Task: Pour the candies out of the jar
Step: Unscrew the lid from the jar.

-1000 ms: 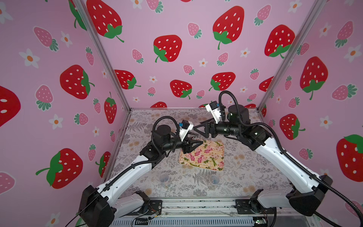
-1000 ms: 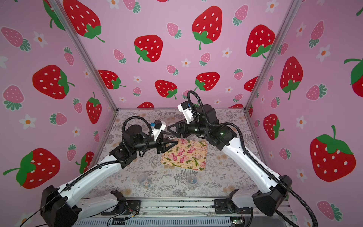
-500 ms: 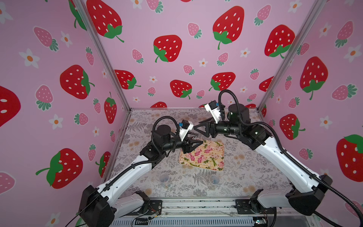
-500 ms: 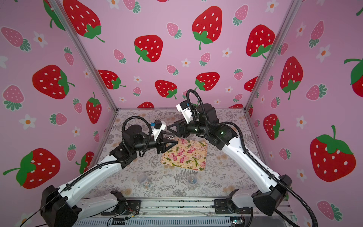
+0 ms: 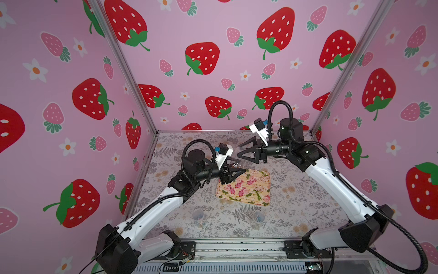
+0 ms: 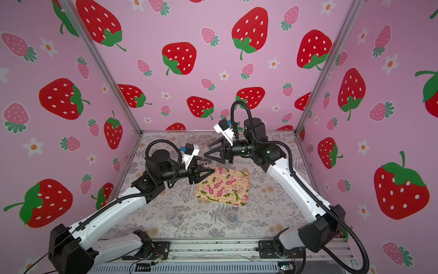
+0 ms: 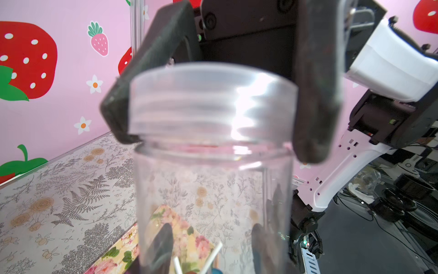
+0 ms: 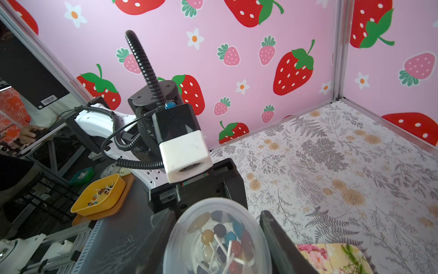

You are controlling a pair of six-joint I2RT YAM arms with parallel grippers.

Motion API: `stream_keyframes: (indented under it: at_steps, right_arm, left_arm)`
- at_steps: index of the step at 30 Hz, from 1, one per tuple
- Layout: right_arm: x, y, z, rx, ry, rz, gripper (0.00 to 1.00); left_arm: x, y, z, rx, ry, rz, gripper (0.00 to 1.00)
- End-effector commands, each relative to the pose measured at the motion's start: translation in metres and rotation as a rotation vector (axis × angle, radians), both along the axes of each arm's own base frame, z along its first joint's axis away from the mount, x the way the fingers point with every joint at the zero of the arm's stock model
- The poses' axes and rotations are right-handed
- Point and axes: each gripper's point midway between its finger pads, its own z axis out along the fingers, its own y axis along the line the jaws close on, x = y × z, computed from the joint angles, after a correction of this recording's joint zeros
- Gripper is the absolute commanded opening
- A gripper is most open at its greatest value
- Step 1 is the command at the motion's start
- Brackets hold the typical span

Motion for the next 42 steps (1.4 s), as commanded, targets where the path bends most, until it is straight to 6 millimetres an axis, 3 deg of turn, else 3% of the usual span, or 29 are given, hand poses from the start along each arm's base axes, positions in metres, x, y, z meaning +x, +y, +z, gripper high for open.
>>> stream_keyframes:
  at_steps: [1, 9, 15, 20, 25, 33, 42]
  right_arm:
    - [-0.003, -0.006, 0.043, 0.125, -0.259, 0.058, 0.45]
    - [-0.002, 0.0, 0.037, 0.123, -0.232, 0.089, 0.51]
    - [-0.003, -0.001, 0.036, 0.113, -0.211, 0.064, 0.86]
    - [-0.003, -0.008, 0.042, 0.104, -0.185, 0.002, 0.99]
    - [0.009, -0.023, 0.052, 0.067, -0.057, -0.208, 0.99]
    - [0.02, -0.043, 0.032, -0.042, 0.164, -0.509, 1.0]
    - [0.016, -0.026, 0.003, -0.126, 0.22, -0.544, 0.97]
  left_arm:
    - [-0.024, -0.003, 0.025, -0.051, -0.017, -0.119, 0.39]
    - [-0.02, -0.005, 0.024, -0.063, -0.015, -0.109, 0.39]
    - [-0.016, -0.004, 0.021, -0.064, -0.019, -0.083, 0.39]
    - [-0.012, -0.003, 0.02, -0.069, -0.027, -0.053, 0.39]
    - [-0.005, 0.0, 0.021, -0.077, -0.05, -0.011, 0.39]
    - [0.002, 0.002, 0.017, -0.064, -0.077, 0.035, 0.39]
    - [0.002, 0.002, 0.013, -0.052, -0.073, 0.029, 0.39]
